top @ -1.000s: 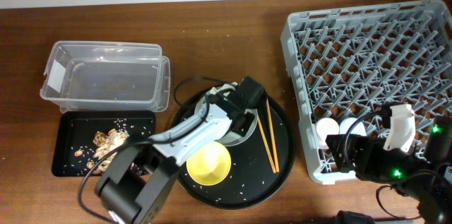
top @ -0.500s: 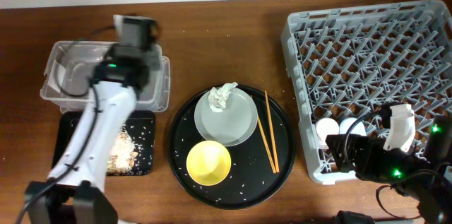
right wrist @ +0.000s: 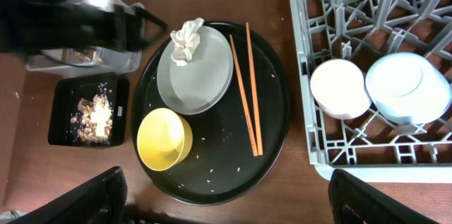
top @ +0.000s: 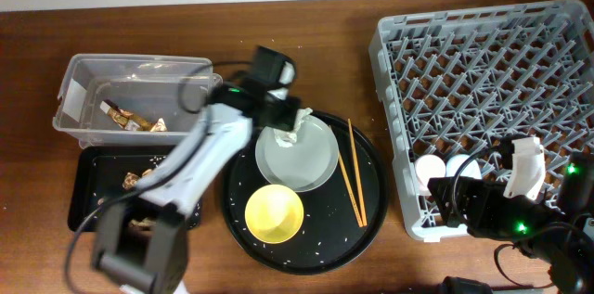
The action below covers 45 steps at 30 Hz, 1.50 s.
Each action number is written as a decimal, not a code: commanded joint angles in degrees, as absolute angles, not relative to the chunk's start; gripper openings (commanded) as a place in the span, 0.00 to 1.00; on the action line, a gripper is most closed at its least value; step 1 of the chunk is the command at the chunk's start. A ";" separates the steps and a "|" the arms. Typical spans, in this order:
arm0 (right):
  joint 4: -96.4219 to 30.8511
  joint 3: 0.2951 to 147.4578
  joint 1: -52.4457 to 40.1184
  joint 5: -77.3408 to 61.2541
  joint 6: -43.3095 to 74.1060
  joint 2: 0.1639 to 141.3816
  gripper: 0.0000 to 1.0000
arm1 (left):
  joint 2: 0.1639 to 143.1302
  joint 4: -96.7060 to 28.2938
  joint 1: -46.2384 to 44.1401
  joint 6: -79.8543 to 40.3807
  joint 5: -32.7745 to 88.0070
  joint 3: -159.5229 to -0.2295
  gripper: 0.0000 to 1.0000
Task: Sort waste into correct bins and load items into the dishwasher rack
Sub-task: 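Pick the wrapper off the grey plate and drop it in the clear bin, then pick the tissue off the plate and drop it in the clear bin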
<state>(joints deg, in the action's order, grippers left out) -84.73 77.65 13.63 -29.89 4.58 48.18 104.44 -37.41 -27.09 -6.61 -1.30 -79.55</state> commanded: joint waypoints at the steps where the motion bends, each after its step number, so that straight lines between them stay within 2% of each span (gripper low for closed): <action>1: -84.66 77.78 13.85 -29.74 4.89 48.12 0.91 | 111.09 -34.74 -30.09 -4.03 -2.68 -78.54 0.68; 6: -84.64 77.78 13.85 -29.74 4.89 48.12 0.91 | 116.03 -33.87 -31.14 -4.01 -7.99 -78.56 0.65; 7: -84.64 77.78 13.85 -29.74 4.89 48.12 0.91 | 117.99 -34.17 -31.20 -4.01 -7.53 -78.54 0.54; 8: -84.64 77.78 13.85 -29.74 4.89 48.12 0.91 | 119.15 -35.20 -31.53 -4.03 -6.22 -78.56 0.30; 10: -84.66 77.78 13.85 -29.74 4.89 48.12 0.91 | 118.34 -36.32 -32.01 -4.73 -5.80 -79.02 0.11; 13: -84.66 77.78 13.85 -29.74 4.89 48.12 0.91 | 109.82 -42.50 -31.66 -5.93 -6.55 -83.35 0.05; 15: -84.64 77.78 13.85 -29.74 4.89 48.12 0.91 | 104.07 -43.86 -29.61 -5.93 -11.68 -84.49 0.01; 18: -84.64 77.78 13.85 -29.74 4.91 48.12 0.91 | 99.18 -43.90 -21.54 -5.98 -23.44 -84.49 0.02; 21: -84.64 77.78 13.85 -29.76 4.91 48.12 0.91 | 101.03 -41.78 -10.76 -6.81 -22.59 -84.49 0.02; 22: -84.64 77.78 13.85 -29.76 4.91 48.12 0.91 | 102.35 -41.10 -7.55 -6.83 -20.10 -84.49 0.09; 23: -84.64 77.78 13.85 -29.76 4.91 48.12 0.91 | 103.48 -40.16 -5.21 -6.81 -17.02 -84.49 0.72; 24: -84.66 77.78 13.85 -29.76 4.91 48.12 0.91 | 103.98 -39.90 -3.75 -6.76 -13.50 -84.49 0.99; 28: -84.64 77.78 13.85 -29.76 4.89 48.12 0.91 | 97.45 -48.66 -4.10 -4.49 -4.64 -90.45 0.99; 34: -84.88 77.78 13.85 -29.76 2.28 48.12 0.91 | 77.21 -62.22 -11.97 -4.23 -3.86 -93.23 0.99; 36: -84.90 77.78 13.85 -29.76 2.33 48.12 0.97 | 72.10 -66.46 -13.91 -4.21 -3.84 -93.23 1.00; 38: -84.88 77.78 13.85 -29.76 2.33 48.12 0.98 | 67.20 -71.66 -14.52 -4.23 -3.81 -93.23 0.99; 41: -84.88 77.78 13.85 -29.74 2.33 48.12 0.98 | 62.11 -78.72 -14.52 -4.23 -3.79 -93.21 0.99; 45: -84.88 77.78 13.85 -29.74 2.31 48.12 0.98 | 59.53 -79.24 -14.52 -4.21 -3.84 -93.21 0.99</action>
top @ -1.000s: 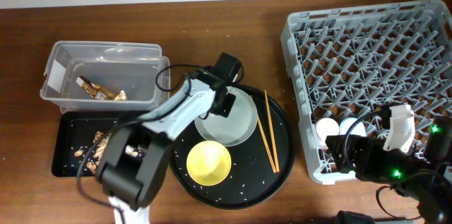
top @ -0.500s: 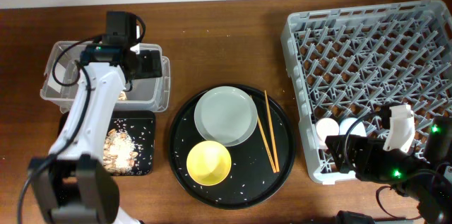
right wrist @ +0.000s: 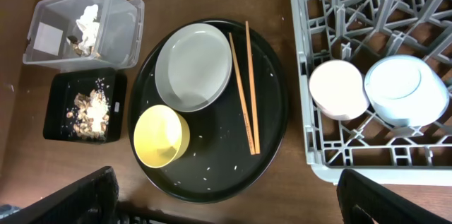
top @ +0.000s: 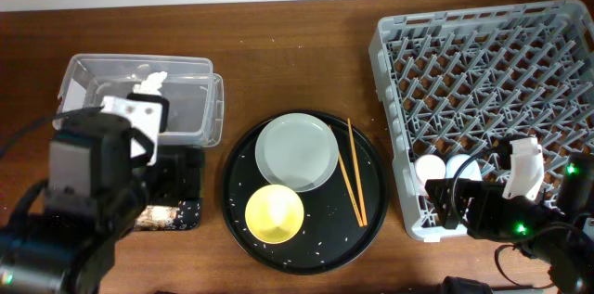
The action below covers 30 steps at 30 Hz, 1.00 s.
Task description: Sort waste into correct bins and load items into the dishwasher rack
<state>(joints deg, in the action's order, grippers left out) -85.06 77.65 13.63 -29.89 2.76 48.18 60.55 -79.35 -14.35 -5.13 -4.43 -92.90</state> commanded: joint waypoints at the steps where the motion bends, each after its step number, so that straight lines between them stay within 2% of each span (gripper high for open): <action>1: -84.88 77.78 13.85 -29.74 2.31 48.12 0.98 | 59.48 -79.24 -14.52 -4.21 -3.84 -93.21 0.99; 7: -84.88 77.78 13.85 -29.74 2.31 48.12 0.98 | 56.51 -79.57 -15.22 -3.79 -6.92 -92.58 0.99; 10: -84.88 77.78 13.85 -29.74 2.31 48.12 0.99 | 49.41 -57.80 -15.22 -3.01 -6.81 -82.35 0.99; 12: -84.88 77.78 13.85 -29.74 2.33 48.12 0.98 | 41.04 -39.51 -14.63 -2.94 -5.17 -64.84 1.00; 16: -84.88 77.78 13.85 -29.74 2.31 48.12 0.98 | 28.34 -22.26 -12.71 -2.94 -0.75 -42.30 0.99; 20: -84.88 77.78 13.85 -29.74 2.31 48.12 0.98 | 16.14 -14.70 -12.56 -2.92 -1.30 -27.05 1.00; 24: -84.88 77.78 13.85 -29.74 2.31 48.12 0.98 | 4.67 -13.50 -10.90 -2.94 -1.19 -15.29 0.99; 30: -84.88 77.78 13.85 -29.74 2.31 48.12 0.98 | 0.27 -10.61 -10.81 -2.96 0.97 -6.35 1.00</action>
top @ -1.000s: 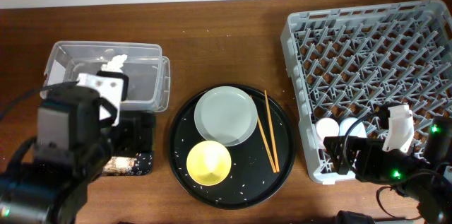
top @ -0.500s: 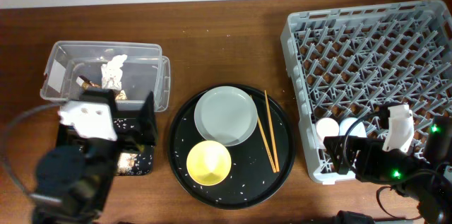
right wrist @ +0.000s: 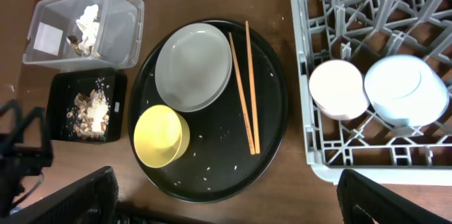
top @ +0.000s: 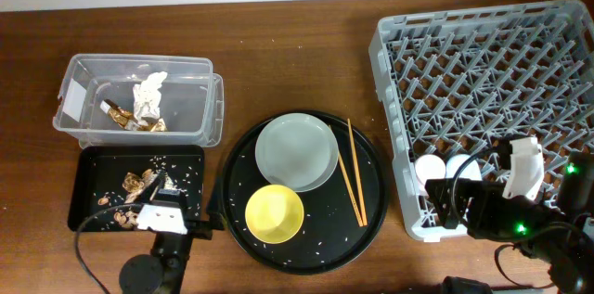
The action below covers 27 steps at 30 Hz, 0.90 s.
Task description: Sort waste into correct bins and load items into the dishwasher rack
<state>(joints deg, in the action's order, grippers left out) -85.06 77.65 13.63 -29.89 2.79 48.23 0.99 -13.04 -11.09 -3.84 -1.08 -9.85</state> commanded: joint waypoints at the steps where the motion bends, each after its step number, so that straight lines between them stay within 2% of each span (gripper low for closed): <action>1: -84.88 77.78 13.85 -29.74 2.33 48.12 0.98 | 0.27 -9.56 -10.79 -2.96 1.19 -4.69 1.00; 4: -84.88 77.78 13.85 -29.74 2.31 48.12 0.98 | 0.30 -5.85 -10.81 -2.96 1.93 -1.19 0.99; 16: -84.88 77.78 13.89 -29.74 2.31 48.12 0.98 | 0.30 -5.61 -10.81 -2.96 1.96 -1.10 0.99; 19: -82.37 77.78 13.89 -21.91 2.35 48.12 0.98 | 0.30 -5.61 -10.81 -2.96 1.96 -1.10 0.99; 21: -80.77 77.78 13.89 -22.00 3.86 48.16 0.98 | 0.30 -5.61 -10.81 -2.96 1.96 -1.10 0.99; 23: -80.12 77.78 13.85 -26.37 3.90 48.40 0.98 | 0.30 -5.61 -10.81 -2.96 1.96 -1.10 1.00; 25: -80.14 77.36 13.85 -41.17 3.75 49.54 0.98 | 0.30 -5.61 -10.81 -2.96 1.96 -1.10 1.00; 27: -80.40 75.22 11.90 -43.72 2.76 50.46 0.90 | 0.30 -5.61 -10.81 -2.96 1.96 -1.10 0.99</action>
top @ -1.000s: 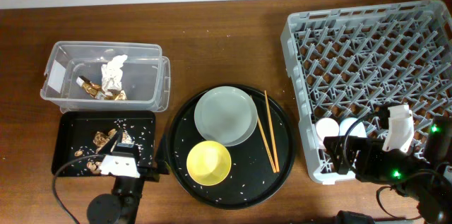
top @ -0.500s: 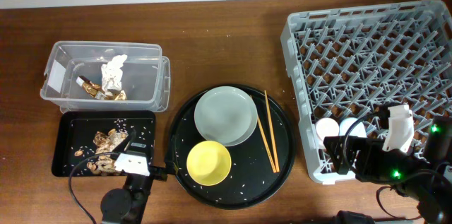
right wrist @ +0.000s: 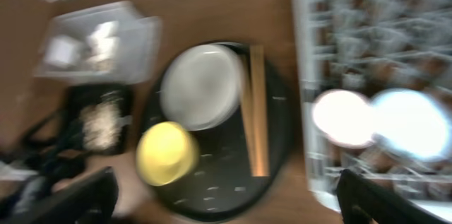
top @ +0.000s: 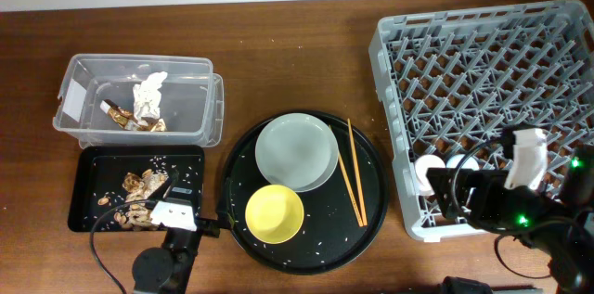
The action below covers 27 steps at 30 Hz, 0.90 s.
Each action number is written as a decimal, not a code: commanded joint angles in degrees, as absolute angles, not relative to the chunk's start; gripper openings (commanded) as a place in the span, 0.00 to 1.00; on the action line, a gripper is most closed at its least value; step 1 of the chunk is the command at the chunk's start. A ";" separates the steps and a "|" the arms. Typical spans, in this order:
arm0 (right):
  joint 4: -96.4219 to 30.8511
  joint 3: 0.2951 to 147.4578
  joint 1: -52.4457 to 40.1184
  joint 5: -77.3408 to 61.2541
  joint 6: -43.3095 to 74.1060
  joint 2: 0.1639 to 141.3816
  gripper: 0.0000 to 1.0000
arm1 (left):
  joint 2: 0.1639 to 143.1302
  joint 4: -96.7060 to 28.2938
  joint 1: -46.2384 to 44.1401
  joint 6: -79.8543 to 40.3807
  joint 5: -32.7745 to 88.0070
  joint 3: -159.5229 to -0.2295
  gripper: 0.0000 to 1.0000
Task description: Sort waste into correct bins and load items into the dishwasher rack
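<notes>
A grey plate (top: 296,152), a yellow bowl (top: 274,213) and a pair of chopsticks (top: 350,184) lie on the round black tray (top: 373,203). A crumpled tissue (top: 147,97) lies in the clear bin (top: 200,113). The grey dishwasher rack (top: 492,71) holds two white dishes (top: 430,169) at its near left corner. My left gripper (top: 172,192) is at the front edge by the scrap tray, and its jaws are hard to make out. My right gripper (right wrist: 226,210) hangs open and empty high over the tray and rack corner. The right wrist view is blurred.
A black rectangular tray (top: 88,192) with food scraps sits in front of the clear bin, which also holds wrappers. Rice grains are scattered on the round tray. The right arm (top: 506,197) stands over the rack's near edge.
The right arm has shifted a little farther over the rack, and its wrist view is now blurred and turned. The left arm has moved slightly at the front edge. No object has moved.
First my left gripper was at the crumpled tissue on the grey plate. Then the tissue lay in the clear bin, with the left arm over the left side. After that the left arm was back at the front edge. Now the right arm is moving.
</notes>
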<state>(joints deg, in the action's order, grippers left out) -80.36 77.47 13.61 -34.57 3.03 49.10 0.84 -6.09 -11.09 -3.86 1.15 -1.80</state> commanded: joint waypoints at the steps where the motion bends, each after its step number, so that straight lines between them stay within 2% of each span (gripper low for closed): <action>1: -80.27 73.10 9.37 -41.74 2.81 50.72 0.87 | 0.30 -5.61 -10.81 -2.96 1.96 -1.10 0.99; 2: -79.79 69.63 5.67 -39.64 3.51 50.98 0.84 | 0.30 -5.61 -10.81 -2.96 1.96 -1.10 0.99; 4: -77.25 63.66 -1.21 -36.93 6.31 51.79 0.71 | 0.30 -5.61 -10.81 -2.96 1.96 -1.10 1.00; 5: -74.59 60.25 -5.96 -34.46 9.56 52.64 0.68 | 0.30 -5.61 -10.81 -2.96 1.96 -1.10 0.99; 6: -72.12 58.22 -9.17 -32.64 12.64 53.36 0.68 | 0.30 -5.61 -10.81 -2.96 1.96 -1.10 1.00; 7: -66.78 55.42 -17.39 -29.21 18.35 55.33 0.65 | 0.30 -5.61 -10.81 -2.96 1.96 -1.10 0.99; 9: -61.14 55.18 -27.44 -22.68 25.21 58.85 0.65 | 0.30 -5.61 -10.81 -2.96 1.96 -1.10 1.00; 11: -53.93 55.18 -39.66 -12.88 33.12 65.43 0.66 | 0.30 -5.61 -10.81 -2.96 1.96 -1.10 0.99; 13: -46.30 55.18 -47.97 -8.88 39.29 75.09 0.66 | 0.30 -5.61 -10.81 -2.96 1.96 -1.10 0.99; 15: -38.85 55.18 -49.58 -8.97 40.16 83.00 0.65 | 0.30 -5.61 -10.81 -2.96 1.96 -1.10 0.99; 16: -35.57 55.18 -49.36 -9.85 40.16 87.50 0.61 | 0.30 -5.61 -10.81 -2.96 1.96 -1.10 1.00; 21: -32.36 55.18 -48.71 -10.02 40.16 97.30 0.52 | 0.30 -5.61 -10.81 -2.96 1.96 -1.10 0.99; 24: -33.06 55.18 -48.23 -9.63 40.16 97.82 0.22 | 0.30 -5.61 -10.81 -2.96 1.96 -1.10 0.99; 25: -34.09 55.20 -47.46 -8.86 40.16 97.32 0.04 | 0.30 -5.61 -10.81 -2.96 1.96 -1.10 0.99; 27: -35.64 55.66 -45.87 -7.66 39.79 95.94 0.04 | 0.30 -5.61 -10.81 -2.96 1.96 -1.10 0.99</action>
<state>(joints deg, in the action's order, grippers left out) -34.26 55.16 -47.92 -10.24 40.16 97.45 0.58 -5.96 -11.09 -3.86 1.54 -1.69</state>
